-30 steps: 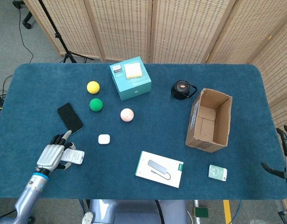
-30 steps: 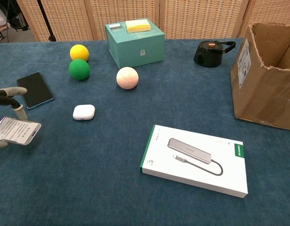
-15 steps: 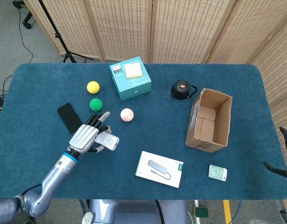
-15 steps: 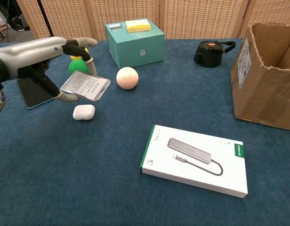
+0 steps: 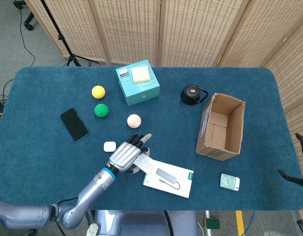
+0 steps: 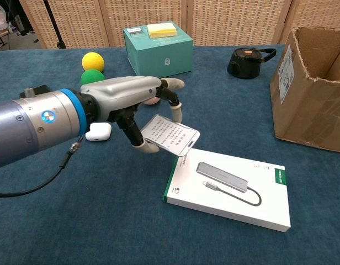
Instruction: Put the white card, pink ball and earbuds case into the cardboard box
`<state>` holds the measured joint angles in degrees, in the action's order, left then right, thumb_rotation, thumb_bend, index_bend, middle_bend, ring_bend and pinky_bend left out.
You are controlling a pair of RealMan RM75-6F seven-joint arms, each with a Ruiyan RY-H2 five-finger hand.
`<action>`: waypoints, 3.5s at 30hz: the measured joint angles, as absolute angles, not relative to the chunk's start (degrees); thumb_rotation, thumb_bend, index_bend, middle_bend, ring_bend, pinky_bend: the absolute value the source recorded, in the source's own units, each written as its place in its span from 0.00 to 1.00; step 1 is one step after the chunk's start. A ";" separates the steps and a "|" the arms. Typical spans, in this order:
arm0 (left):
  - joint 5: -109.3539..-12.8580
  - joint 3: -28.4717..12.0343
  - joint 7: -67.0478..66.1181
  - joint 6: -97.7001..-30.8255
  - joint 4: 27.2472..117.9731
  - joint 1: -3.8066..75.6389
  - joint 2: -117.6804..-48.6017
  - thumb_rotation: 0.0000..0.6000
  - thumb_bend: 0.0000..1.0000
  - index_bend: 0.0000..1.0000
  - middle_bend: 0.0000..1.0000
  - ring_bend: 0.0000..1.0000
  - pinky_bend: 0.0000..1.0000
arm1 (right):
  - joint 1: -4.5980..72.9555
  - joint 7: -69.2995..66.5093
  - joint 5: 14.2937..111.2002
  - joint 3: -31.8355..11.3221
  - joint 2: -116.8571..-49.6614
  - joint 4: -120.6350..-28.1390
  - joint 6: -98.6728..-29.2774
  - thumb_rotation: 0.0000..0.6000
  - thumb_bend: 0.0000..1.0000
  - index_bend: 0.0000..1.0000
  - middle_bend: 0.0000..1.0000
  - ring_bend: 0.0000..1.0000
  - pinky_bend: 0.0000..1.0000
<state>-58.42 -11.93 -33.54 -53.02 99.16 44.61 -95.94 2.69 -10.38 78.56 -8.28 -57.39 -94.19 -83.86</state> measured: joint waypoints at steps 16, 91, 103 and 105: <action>-53.05 -11.43 -38.74 -51.60 92.91 53.06 -105.20 1.00 0.36 0.65 0.00 0.00 0.00 | 2.97 -10.57 77.70 -8.48 -57.40 -93.89 -82.97 1.00 0.00 0.00 0.00 0.00 0.00; -79.55 -3.61 15.44 -81.92 95.75 14.88 -55.75 1.00 0.00 0.00 0.00 0.00 0.00 | 37.47 22.60 108.51 -5.85 -65.22 -105.10 -43.48 1.00 0.00 0.12 0.00 0.00 0.00; -80.00 -4.41 15.83 -80.47 95.97 14.21 -55.46 1.00 0.00 0.00 0.00 0.00 0.00 | 38.60 44.32 85.85 -8.05 -72.55 -106.38 -36.29 1.00 0.00 0.14 0.00 0.00 0.00; -79.96 -4.57 16.11 -80.09 95.84 14.18 -55.41 1.00 0.00 0.00 0.00 0.00 0.00 | 38.58 47.83 81.68 -7.90 -73.33 -107.05 -36.67 1.00 0.00 0.14 0.00 0.00 0.00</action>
<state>-79.96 -4.57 16.11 -80.09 95.84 14.18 -55.41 38.58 47.83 81.68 -7.90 -73.33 -107.05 -36.67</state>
